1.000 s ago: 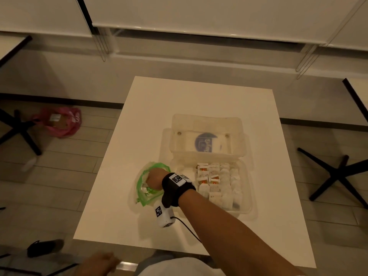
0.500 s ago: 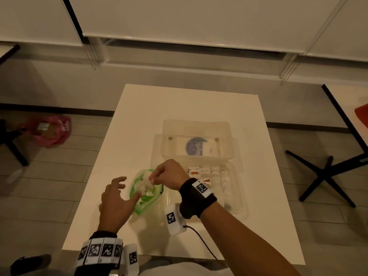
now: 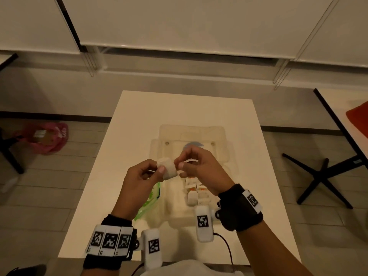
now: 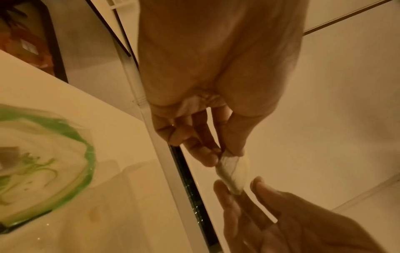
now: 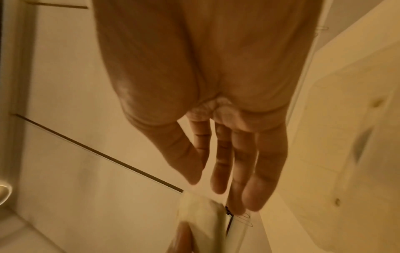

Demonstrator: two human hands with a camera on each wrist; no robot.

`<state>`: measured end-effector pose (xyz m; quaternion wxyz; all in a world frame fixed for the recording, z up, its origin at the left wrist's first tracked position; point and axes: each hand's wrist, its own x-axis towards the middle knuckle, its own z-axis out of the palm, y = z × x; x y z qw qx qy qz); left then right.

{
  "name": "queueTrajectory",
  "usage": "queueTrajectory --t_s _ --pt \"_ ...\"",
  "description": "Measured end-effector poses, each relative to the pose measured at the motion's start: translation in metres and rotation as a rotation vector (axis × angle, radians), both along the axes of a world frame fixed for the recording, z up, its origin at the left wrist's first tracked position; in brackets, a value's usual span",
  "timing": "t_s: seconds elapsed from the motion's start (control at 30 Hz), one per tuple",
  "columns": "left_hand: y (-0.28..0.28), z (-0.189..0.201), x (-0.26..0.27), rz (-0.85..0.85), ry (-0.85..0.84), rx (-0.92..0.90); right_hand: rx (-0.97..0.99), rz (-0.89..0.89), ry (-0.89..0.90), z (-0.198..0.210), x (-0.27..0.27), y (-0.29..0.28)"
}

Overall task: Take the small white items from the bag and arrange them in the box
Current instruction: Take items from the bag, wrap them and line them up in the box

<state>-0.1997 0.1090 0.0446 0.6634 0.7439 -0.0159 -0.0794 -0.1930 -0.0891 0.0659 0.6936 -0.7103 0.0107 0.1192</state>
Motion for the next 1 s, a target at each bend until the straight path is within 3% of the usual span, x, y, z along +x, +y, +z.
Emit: queueTrajectory --t_s 0.2,0.77,1.0 --pt "-0.008 0.008 0.000 0.016 -0.009 -0.045 0.039 -0.084 -0.005 -0.010 -0.024 -0.003" --pt "-0.019 0.017 -0.006 -0.003 -0.038 -0.045 0.130 -0.159 -0.071 -0.008 -0.024 0.008" --pt "-0.023 0.022 -0.009 0.059 -0.076 -0.036 0.078 -0.176 -0.146 -0.009 -0.027 0.010"
